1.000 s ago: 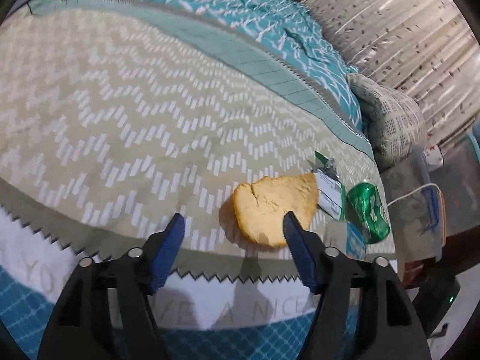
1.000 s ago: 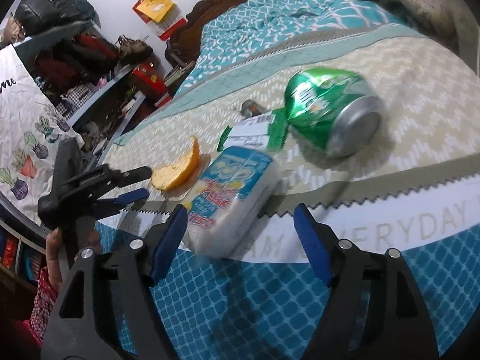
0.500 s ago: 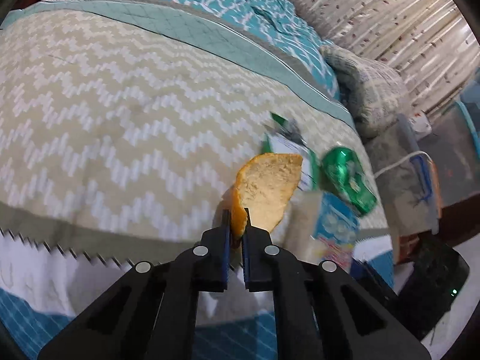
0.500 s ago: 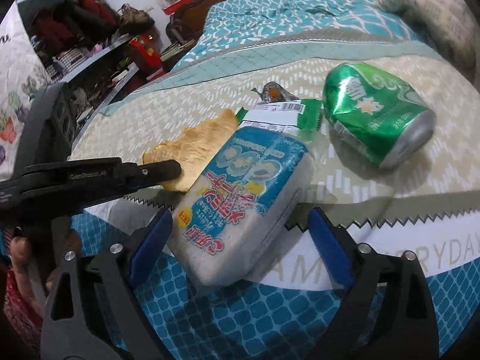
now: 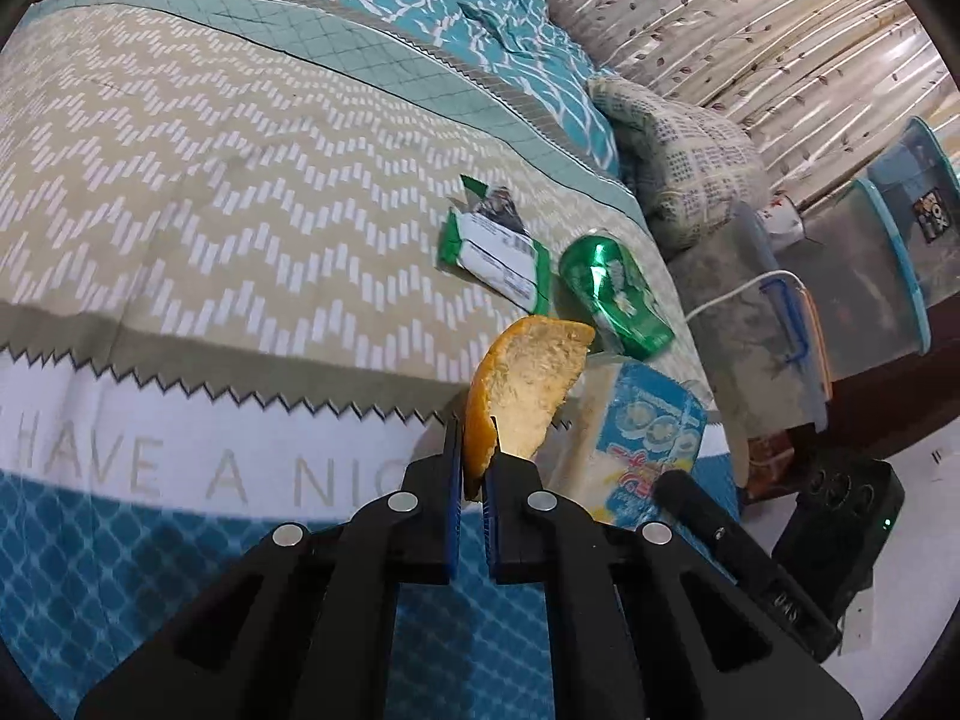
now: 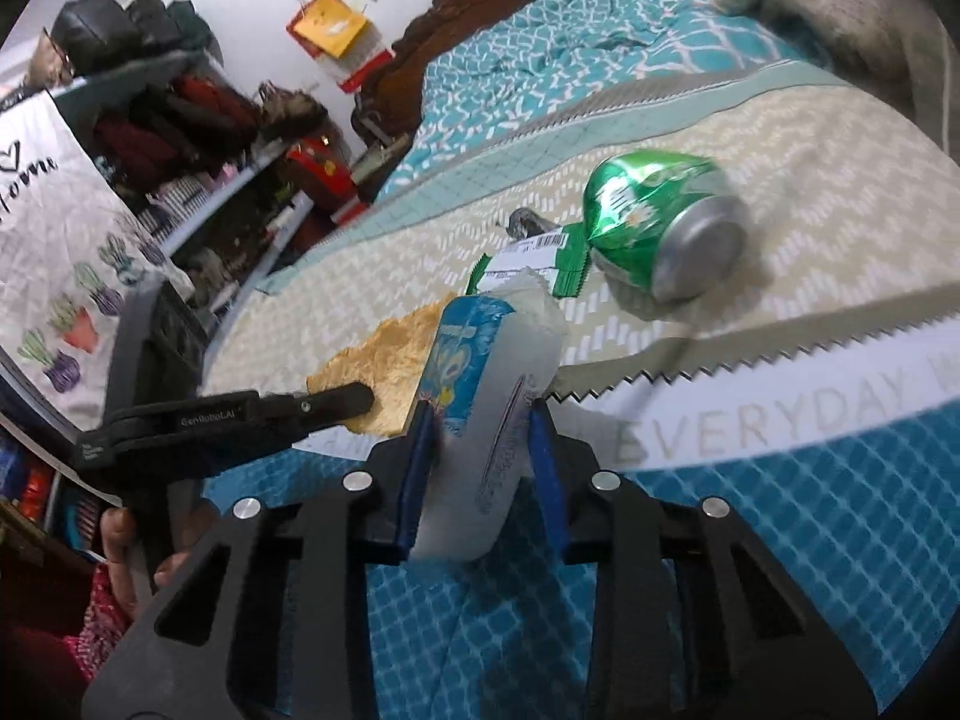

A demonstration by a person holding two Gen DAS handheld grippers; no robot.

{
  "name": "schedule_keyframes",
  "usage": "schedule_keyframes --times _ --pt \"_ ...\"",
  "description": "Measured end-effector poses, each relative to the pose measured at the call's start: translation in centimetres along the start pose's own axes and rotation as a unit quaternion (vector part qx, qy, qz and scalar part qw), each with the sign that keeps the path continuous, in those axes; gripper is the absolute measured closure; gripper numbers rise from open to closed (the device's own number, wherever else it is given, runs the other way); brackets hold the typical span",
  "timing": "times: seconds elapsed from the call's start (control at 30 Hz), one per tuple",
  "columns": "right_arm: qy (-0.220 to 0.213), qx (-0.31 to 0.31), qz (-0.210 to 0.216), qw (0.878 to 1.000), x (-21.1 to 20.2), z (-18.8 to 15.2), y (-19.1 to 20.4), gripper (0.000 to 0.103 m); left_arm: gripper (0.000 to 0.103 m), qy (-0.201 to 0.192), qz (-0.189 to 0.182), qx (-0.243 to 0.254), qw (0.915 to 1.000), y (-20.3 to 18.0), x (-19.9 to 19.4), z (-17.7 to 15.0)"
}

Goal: Collect trash
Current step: 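Carry the bread with the left tool while the right tool carries the carton into the wastebasket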

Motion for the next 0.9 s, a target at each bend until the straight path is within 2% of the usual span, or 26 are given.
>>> schedule_keyframes --times 0.23,0.37,0.53,0.67,0.9 --pt "-0.045 0.028 0.01 0.999 -4.7 0.3 -1.7 0.071 0.098 -0.009 -0.02 0.017 0.9996 -1.6 -1.9 -0.7" --pt "-0.07 0.05 -0.005 0.996 -7.2 0.2 -3.8 0.071 0.098 -0.011 -0.027 0.036 0.9989 -3.2 -1.9 -0.6" --pt "-0.066 0.085 -0.031 0.994 -8.2 -1.0 -7.6 0.071 0.098 0.031 -0.019 0.065 0.9972 -5.6 1.5 -1.9" --pt "-0.098 0.113 -0.037 0.988 -10.9 -0.9 -10.3 0.071 0.098 0.047 -0.03 0.096 0.9938 -8.8 3.4 -2.0" --pt "-0.164 0.144 -0.077 0.973 -16.7 -0.2 -15.5 0.071 0.098 0.077 -0.056 0.179 0.9793 -18.4 8.1 -1.3"
Point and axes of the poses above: each gripper's, at about its wrist camera, not at the fingertips, and x roughly the way its jaws point, y to its left, z to its top, the point moved 4 cm from there along x, roughly the way its jaws point, and after that the axes turned 1 degree about y, right-handed, at the moved point
